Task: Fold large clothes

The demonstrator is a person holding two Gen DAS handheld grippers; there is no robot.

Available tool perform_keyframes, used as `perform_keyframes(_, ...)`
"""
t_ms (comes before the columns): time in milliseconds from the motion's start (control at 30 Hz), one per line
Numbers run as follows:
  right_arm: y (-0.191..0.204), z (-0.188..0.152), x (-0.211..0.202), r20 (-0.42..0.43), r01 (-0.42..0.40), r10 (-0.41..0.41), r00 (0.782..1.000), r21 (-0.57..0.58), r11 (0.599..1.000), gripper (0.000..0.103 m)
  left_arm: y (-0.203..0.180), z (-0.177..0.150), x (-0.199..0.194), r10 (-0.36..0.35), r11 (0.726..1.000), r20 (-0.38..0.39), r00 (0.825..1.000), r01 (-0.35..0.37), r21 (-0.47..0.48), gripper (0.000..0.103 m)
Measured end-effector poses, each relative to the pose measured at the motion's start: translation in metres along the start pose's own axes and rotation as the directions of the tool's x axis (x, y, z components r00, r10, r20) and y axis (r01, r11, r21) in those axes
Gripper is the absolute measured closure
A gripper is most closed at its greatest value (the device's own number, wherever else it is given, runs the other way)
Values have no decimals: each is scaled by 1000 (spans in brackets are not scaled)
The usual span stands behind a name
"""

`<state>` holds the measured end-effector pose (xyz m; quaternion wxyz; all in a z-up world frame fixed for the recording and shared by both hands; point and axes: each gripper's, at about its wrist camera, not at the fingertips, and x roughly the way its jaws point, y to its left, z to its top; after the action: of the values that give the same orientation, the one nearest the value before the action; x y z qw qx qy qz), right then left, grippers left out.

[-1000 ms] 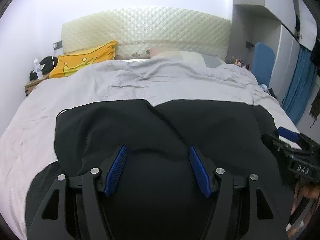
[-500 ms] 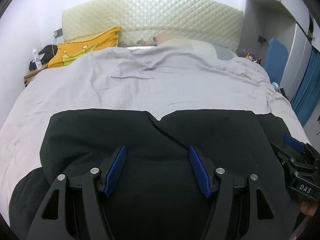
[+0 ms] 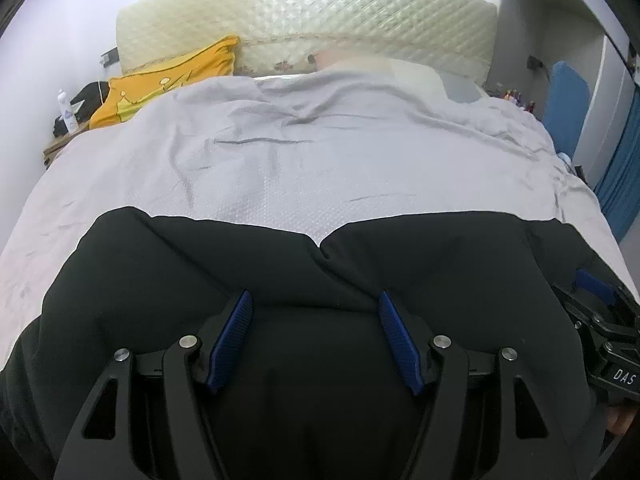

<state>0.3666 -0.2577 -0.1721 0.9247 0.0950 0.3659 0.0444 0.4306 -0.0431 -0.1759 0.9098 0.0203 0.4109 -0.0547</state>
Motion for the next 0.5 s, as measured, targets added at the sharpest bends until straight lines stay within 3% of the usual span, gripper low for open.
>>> perform_keyframes(233,-4,-8,-30,38,-11,12,999,-42,999,2,8,-7,-28,-11,1000,51,999,11,1,36)
perform_keyframes(367,-15,-8,-50,73,27,-22,997,-66,997,0,33,-12,-48,29,999,78,997,-25,-48,36)
perform_keyframes(500,-34,-11,-56,79,74,-69,994,-52,996,0,53,-22,-53,74,997,58,996,-72,-41,36)
